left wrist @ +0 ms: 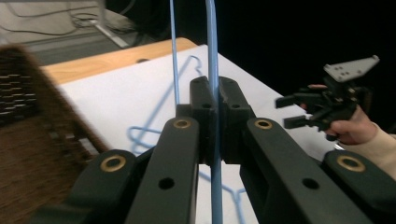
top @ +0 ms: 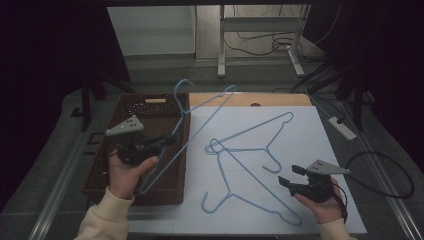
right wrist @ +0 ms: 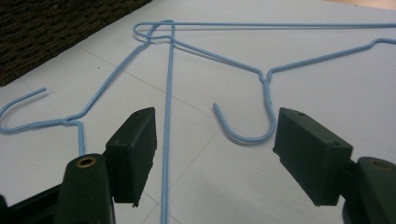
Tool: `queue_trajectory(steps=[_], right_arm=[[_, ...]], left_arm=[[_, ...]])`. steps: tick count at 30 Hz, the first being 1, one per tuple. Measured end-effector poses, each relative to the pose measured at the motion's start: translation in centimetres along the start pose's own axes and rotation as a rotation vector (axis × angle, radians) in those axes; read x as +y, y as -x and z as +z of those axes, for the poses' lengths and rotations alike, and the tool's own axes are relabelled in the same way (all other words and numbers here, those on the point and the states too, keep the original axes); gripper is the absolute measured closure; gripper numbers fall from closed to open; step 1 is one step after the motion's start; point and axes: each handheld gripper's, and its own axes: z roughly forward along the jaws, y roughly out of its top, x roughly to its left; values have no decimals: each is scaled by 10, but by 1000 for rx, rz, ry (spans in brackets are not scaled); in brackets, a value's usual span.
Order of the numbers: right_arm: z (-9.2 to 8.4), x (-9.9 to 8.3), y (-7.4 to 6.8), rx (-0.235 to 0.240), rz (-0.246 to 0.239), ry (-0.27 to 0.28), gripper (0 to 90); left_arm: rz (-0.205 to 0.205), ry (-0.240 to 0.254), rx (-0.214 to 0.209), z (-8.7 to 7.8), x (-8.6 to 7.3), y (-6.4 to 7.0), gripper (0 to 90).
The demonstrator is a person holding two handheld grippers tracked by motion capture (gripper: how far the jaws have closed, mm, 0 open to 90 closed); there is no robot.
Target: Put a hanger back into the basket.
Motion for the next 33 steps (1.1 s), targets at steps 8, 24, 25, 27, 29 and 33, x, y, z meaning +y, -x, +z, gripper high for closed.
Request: queue_trajectory(steps=[8, 24, 25, 27, 29, 33], right_arm=[[3, 0, -1, -4, -5, -15, 307], [4, -1, 0, -17, 0, -23, 308], [4, -1, 0, -18, 1, -24, 308], [4, -1, 0, -19, 3, -24, 308], [4, -1, 0, -19, 2, -24, 308], [5, -1, 0, -18, 2, -27, 308]], left_arm=[[3, 3, 107, -19, -9, -41, 863], [4, -95, 219, -31, -28, -95, 863], [1, -101, 225, -31, -28, -97, 863], [-8, -102, 219, -31, -30, -100, 863], [-6, -119, 220, -31, -32, -103, 863], [-9, -135, 224, -30, -35, -106, 863]])
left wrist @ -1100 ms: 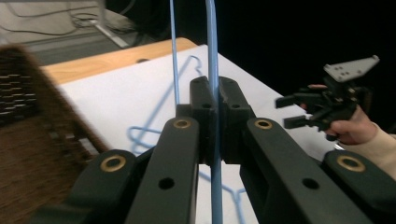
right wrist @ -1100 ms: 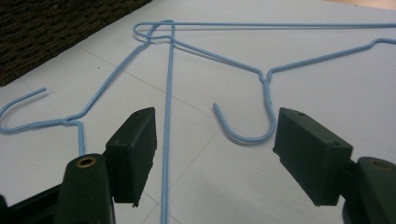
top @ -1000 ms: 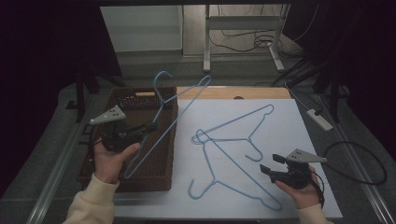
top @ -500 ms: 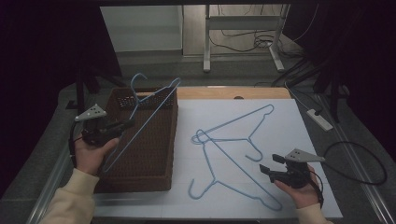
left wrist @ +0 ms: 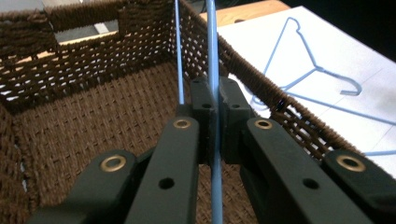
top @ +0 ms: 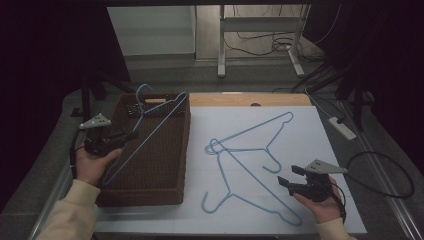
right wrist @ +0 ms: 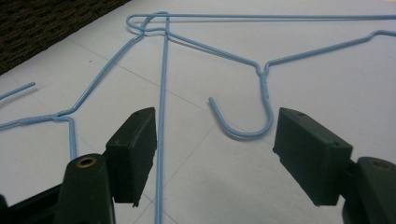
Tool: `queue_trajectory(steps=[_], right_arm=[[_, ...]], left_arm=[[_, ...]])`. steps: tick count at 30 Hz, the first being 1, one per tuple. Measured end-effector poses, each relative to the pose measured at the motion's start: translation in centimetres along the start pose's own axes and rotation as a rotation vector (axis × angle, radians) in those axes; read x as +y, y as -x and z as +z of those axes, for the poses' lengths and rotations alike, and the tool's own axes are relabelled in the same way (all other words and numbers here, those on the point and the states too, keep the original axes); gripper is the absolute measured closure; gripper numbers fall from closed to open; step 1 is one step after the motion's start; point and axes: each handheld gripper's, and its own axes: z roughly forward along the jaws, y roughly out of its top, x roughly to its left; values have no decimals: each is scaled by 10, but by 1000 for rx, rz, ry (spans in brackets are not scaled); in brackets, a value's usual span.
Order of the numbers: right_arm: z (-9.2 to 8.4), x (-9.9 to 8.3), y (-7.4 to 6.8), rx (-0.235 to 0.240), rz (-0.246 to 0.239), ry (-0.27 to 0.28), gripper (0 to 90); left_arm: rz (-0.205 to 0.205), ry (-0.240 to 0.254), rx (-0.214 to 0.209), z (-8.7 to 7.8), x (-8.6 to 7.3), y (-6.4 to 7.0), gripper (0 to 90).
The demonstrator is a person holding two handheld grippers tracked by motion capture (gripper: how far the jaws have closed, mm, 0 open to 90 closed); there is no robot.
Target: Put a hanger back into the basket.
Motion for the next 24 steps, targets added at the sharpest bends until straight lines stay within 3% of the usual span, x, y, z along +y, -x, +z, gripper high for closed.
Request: queue_trajectory(steps=[10, 18, 24], right_arm=[[1, 0, 0, 1, -2, -5, 309], [2, -1, -1, 1, -5, -12, 309], [4, -1, -2, 7, -8, -20, 308]], left_arm=[[-25, -80, 24, 15, -10, -15, 863], [-3, -150, 46, 32, -13, -19, 862], [-15, -189, 46, 41, -15, -26, 862]])
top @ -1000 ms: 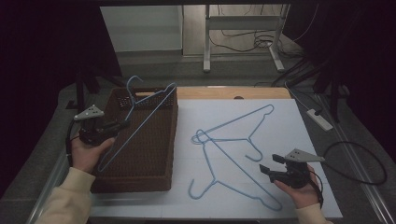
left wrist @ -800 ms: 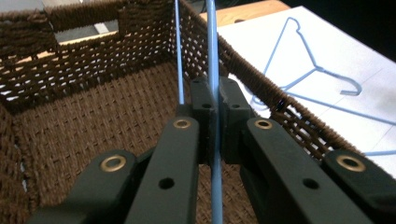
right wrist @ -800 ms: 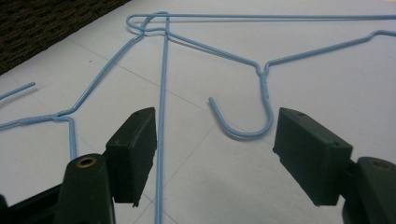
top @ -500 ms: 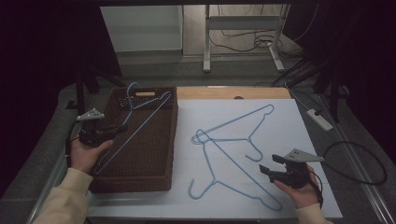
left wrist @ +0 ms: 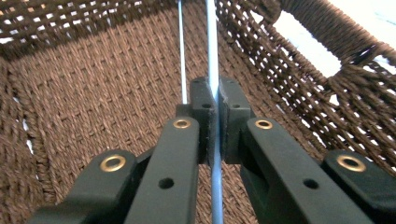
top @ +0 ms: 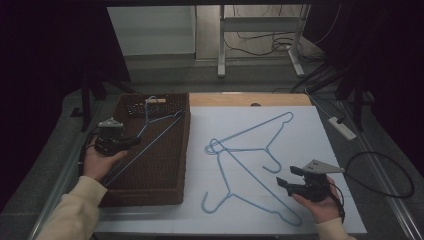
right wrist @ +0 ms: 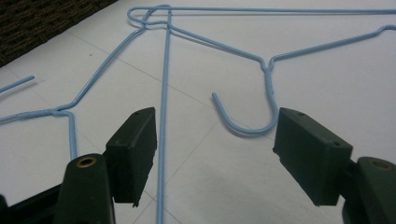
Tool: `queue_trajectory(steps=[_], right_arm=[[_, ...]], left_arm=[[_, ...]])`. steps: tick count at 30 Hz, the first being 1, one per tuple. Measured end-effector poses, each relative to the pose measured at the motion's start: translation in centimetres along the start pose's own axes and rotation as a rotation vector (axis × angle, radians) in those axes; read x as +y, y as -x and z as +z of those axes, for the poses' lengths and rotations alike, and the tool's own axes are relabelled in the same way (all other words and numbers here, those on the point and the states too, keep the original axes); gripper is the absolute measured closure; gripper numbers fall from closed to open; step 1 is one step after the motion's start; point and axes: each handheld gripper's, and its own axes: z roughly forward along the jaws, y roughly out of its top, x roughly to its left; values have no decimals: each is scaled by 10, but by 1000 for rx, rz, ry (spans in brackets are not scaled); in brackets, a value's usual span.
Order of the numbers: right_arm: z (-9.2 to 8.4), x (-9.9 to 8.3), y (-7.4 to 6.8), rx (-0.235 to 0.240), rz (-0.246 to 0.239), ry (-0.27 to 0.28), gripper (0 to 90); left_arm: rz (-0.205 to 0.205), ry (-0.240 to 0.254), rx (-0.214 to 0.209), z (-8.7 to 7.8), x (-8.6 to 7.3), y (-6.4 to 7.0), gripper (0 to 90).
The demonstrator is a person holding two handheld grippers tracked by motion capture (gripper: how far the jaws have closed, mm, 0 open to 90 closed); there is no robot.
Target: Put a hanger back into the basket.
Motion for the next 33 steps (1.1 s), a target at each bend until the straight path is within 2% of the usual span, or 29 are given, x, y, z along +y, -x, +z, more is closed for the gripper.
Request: queue_trajectory(steps=[3, 5, 10, 16, 19, 26, 33], right_arm=[[0, 0, 0, -1, 1, -2, 308], [0, 0, 0, 0, 1, -2, 308], [1, 0, -1, -2, -7, -11, 308], [1, 0, -1, -3, -9, -11, 308], [2, 0, -1, -2, -12, -15, 308], [3, 0, -1, -3, -12, -22, 309], [3, 0, -2, -2, -17, -24, 310]], left_arm=[[0, 11, -23, 0, 2, -1, 862], [4, -1, -16, 2, 3, -1, 862], [-15, -105, 62, 12, 2, -6, 859], [-17, -172, 160, 19, 2, -10, 856], [-5, -197, 192, 22, 2, -11, 856], [-6, -210, 236, 25, 3, -13, 852], [-1, -209, 257, 24, 3, -13, 854]])
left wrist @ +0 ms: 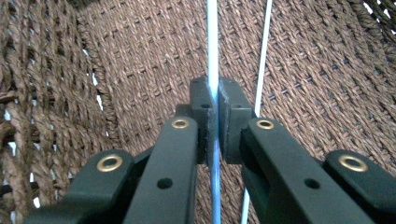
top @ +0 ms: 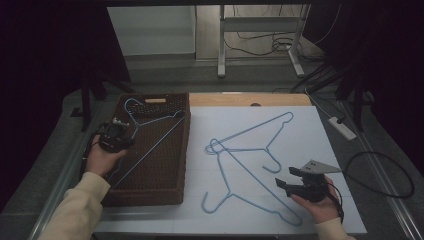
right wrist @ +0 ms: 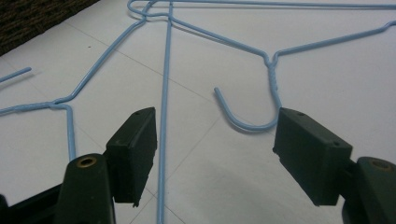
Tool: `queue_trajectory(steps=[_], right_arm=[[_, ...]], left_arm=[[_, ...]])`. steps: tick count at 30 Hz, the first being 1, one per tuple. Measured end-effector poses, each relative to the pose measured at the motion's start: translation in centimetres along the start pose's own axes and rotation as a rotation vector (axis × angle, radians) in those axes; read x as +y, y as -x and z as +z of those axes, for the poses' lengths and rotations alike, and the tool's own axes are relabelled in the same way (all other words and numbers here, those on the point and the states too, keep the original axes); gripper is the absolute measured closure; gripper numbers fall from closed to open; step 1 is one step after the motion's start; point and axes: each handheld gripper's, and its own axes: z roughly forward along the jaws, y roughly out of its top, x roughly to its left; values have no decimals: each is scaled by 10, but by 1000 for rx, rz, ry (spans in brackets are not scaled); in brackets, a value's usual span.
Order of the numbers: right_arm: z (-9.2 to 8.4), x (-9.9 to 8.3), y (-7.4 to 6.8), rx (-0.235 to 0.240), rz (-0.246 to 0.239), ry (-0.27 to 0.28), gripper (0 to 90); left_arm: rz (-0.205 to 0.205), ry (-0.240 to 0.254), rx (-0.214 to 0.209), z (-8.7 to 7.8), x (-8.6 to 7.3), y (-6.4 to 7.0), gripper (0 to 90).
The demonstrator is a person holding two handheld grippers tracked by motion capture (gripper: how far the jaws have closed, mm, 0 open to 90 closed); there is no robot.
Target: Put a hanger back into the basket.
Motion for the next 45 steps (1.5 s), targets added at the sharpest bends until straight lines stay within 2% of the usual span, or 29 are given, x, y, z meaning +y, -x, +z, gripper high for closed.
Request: queue_trajectory(steps=[3, 5, 8, 12, 15, 20, 25, 29, 38, 45], right_arm=[[0, 0, 0, -1, -1, -1, 310], [0, 0, 0, -2, 0, -2, 310], [0, 0, 0, 0, -1, -1, 310], [0, 0, 0, -1, 1, -2, 310], [0, 0, 1, -1, 3, -1, 310], [-1, 0, 1, -1, 4, 2, 310], [-1, 1, 2, 0, 11, 8, 310], [-3, 0, 5, -1, 18, 9, 310], [-6, 0, 6, -8, 19, 17, 309], [-6, 0, 6, -10, 17, 12, 309]], left_arm=[[5, -6, 8, 0, 0, 0, 849], [3, -13, 39, 0, 0, 1, 826], [19, -5, 93, -2, 0, 3, 694], [11, 68, 104, -13, 0, 5, 486], [5, 110, 59, -23, -2, 7, 405], [-3, 198, -49, -41, -8, 14, 367], [23, 279, -134, -59, -15, 28, 353], [43, 352, -184, -69, -23, 42, 351], [116, 426, -276, -81, -37, 82, 345], [129, 457, -334, -82, -44, 102, 341]])
